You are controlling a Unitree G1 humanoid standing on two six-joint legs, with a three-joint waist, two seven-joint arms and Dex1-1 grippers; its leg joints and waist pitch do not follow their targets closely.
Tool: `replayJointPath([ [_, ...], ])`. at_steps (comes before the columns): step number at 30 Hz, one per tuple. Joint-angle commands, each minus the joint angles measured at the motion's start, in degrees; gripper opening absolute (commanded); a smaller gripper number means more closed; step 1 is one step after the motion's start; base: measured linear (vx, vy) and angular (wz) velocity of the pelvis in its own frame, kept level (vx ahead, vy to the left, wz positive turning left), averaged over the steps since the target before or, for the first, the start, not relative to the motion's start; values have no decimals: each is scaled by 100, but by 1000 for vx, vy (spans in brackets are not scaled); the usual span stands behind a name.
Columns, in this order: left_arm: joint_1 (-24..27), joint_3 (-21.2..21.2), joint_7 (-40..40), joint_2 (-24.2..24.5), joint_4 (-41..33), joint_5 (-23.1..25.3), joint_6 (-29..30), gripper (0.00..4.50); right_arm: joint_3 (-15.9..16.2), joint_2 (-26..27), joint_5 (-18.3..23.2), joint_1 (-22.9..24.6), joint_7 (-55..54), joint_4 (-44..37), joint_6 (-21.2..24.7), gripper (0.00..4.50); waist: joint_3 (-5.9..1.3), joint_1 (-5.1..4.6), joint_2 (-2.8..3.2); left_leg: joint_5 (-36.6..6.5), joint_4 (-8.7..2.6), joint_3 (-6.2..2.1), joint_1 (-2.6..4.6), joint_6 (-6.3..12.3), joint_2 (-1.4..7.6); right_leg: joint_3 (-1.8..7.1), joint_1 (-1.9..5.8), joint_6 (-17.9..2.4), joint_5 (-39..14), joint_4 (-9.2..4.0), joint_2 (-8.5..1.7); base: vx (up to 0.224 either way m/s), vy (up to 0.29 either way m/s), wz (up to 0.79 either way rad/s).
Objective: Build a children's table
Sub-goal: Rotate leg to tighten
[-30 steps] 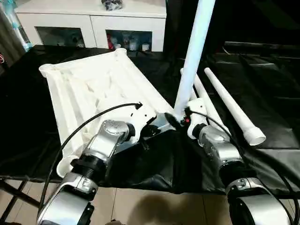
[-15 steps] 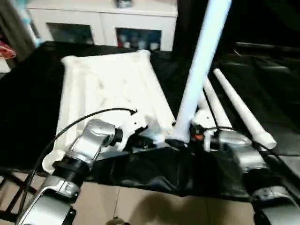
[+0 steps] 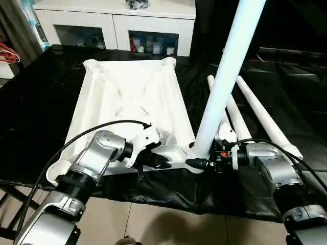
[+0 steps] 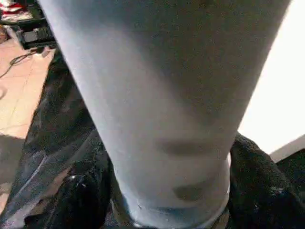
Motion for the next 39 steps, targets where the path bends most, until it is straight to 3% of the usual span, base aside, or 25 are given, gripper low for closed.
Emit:
replayJointPath([
  [1,-283,137,507,-372,-76,-96,-130,0,391,439,-184,93,-310,282,76,275,-320,-51,12,-1278,-415,-228,82,196,428,356,228,-988,-2078,-468,-658,0,0,0],
  [2,-298,165,602,-410,-47,-84,-129,0,353,494,-230,58,-514,371,60,274,-312,-54,11,-1366,-418,-234,94,170,430,355,230,-925,-2267,-487,-660,0,0,0],
  [3,-373,277,1134,-618,58,-9,-88,0,121,830,-410,-162,-1736,881,41,274,-301,-76,21,-1476,-420,-229,120,122,428,371,193,-864,-2495,-521,-665,0,0,0],
  [4,-373,277,1134,-618,58,-9,-88,0,121,830,-410,-162,-1736,881,41,274,-298,-95,23,-1480,-433,-251,123,48,439,374,185,-854,-2559,-519,-680,0,0,0],
  [6,-408,321,1400,-721,97,29,-58,0,1,1003,-478,-278,-2362,1133,60,272,-307,-228,18,-1689,-462,-308,84,-85,421,328,235,-753,-2708,-518,-664,0,0,0],
  [7,-447,368,1754,-846,121,92,56,0,-118,1187,-510,-393,-3000,1372,58,272,-310,-234,21,-1701,-462,-307,76,-61,422,333,244,-725,-2689,-524,-666,0,0,0],
  [8,-447,368,1754,-846,121,92,56,0,-118,1187,-510,-393,-3000,1372,58,272,-310,-251,29,-1710,-452,-278,114,-50,421,364,187,-761,-2585,-532,-658,0,0,0],
  [10,-408,390,2344,-1109,-4,230,293,0,-260,1515,-512,-581,-3878,1698,67,272,-310,-292,23,-1667,-435,-270,110,-24,402,374,183,-863,-2473,-520,-658,0,0,0],
  [13,-378,377,2485,-1185,-52,283,336,0,-285,1610,-526,-633,-4069,1785,25,342,-315,-302,30,-1611,-425,-256,111,42,400,377,178,-874,-2378,-529,-651,0,0,0],
  [14,-303,346,2496,-1258,-148,274,370,0,-350,1682,-449,-662,-4001,1804,2,344,-325,-303,-16,-1545,-420,-242,91,99,398,382,196,-880,-2282,-516,-649,0,0,0],
  [15,-240,306,2420,-1285,-214,248,358,0,-369,1699,-407,-675,-3788,1781,-45,351,-340,-279,14,-1419,-419,-241,85,141,412,392,203,-931,-2071,-478,-656,0,0,0],
  [18,-207,278,2311,-1270,-244,204,316,0,-306,1653,-456,-678,-3579,1751,-165,386,-354,-283,4,-1172,-406,-223,45,257,405,392,228,-1027,-1664,-428,-641,0,0,0],
  [20,-207,278,2311,-1270,-244,204,316,0,-306,1653,-456,-678,-3579,1751,-165,391,-343,-284,6,-1157,-410,-220,40,286,402,390,229,-1045,-1647,-433,-640,0,0,0],
  [21,-204,240,2014,-1101,-289,126,229,0,-80,1388,-543,-612,-3018,1652,-492,391,-337,-285,22,-1233,-408,-225,45,283,402,383,232,-1018,-1828,-452,-652,0,0,0],
  [23,-198,218,1807,-1009,-299,81,167,0,2,1252,-536,-545,-2681,1538,-586,391,-338,-280,9,-1247,-405,-223,43,313,403,385,235,-986,-1871,-458,-646,0,0,0],
  [28,-162,97,1049,-673,-365,-36,33,0,125,803,-287,-278,-1373,1009,-616,391,-348,-243,5,-1134,-396,-209,29,456,417,376,265,-1070,-1556,-419,-618,0,0,0],
  [33,-177,-74,207,-310,-301,-104,-73,0,386,260,-111,-20,19,432,-436,391,-343,-107,24,-1098,-390,-188,65,467,451,381,228,-1087,-1624,-408,-619,0,0,0],
  [34,-187,-88,154,-284,-275,-97,-88,0,411,222,-105,-4,109,397,-434,367,-345,-80,21,-1113,-395,-192,71,454,456,377,227,-1068,-1660,-415,-619,0,0,0],
  [37,-236,-139,-65,-183,-164,-86,-156,0,500,89,-66,68,489,209,-279,360,-338,-41,21,-1143,-408,-200,75,402,461,382,224,-1051,-1738,-424,-628,0,0,0],
  [39,-260,-167,-191,-129,-114,-87,-193,0,550,35,-40,111,668,87,-162,328,-335,-11,17,-1215,-410,-196,93,372,460,385,213,-1015,-1845,-433,-628,0,0,0],
])
